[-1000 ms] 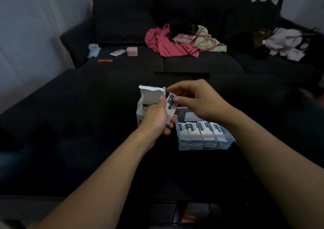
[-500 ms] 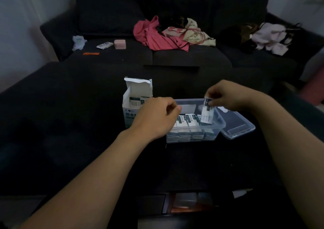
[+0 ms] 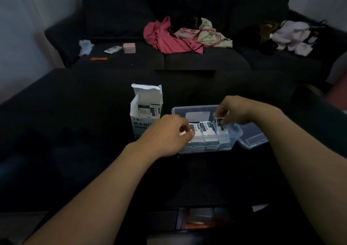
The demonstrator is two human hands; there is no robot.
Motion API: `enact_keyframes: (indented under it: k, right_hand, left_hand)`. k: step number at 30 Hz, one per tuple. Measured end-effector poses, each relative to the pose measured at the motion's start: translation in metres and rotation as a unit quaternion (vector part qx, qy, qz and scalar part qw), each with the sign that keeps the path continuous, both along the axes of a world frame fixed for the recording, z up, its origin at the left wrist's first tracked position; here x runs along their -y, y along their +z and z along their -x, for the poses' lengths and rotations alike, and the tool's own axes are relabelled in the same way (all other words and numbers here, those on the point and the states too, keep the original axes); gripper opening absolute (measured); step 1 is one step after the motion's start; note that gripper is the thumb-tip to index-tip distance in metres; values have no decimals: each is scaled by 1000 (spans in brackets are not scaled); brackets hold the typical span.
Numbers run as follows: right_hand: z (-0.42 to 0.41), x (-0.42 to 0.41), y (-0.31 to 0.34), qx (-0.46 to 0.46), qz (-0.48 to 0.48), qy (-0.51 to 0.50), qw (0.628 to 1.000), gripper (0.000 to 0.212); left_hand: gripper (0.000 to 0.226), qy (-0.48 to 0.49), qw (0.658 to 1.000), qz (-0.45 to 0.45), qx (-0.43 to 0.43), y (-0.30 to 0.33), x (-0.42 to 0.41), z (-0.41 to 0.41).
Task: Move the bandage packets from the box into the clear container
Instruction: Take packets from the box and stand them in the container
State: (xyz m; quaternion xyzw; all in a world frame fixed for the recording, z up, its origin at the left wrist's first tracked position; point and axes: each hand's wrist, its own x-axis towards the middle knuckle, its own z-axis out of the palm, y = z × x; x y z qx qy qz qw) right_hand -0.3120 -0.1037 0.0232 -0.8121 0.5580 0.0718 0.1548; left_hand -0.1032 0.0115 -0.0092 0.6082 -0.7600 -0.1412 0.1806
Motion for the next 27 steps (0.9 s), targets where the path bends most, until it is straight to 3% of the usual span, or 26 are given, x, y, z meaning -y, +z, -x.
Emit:
enact_keyframes:
  k: [7,17,23,25,27]
  right_hand:
    - [-1,3,-14,-17,34,-9,999,38]
    - [-6,4,-19,-24,-7,-1,1000,48]
    - [-7,3,-3,-41,11,-9,999,59]
    - [-8,-2,6,-54,28,-7,998,52]
    - [-14,-9,18,-21,96,10,995,37]
  left_hand:
    - [32,-10,1000,2,-3,-2,1,0]
    - [31,-23,1000,2,-1,-4,2,0]
    - [31,-7,999,17,-50,1,3,-7]
    - [25,-5,997,30,-72,5,3,-10]
    - [18,34,987,99,-118,13,2,-17]
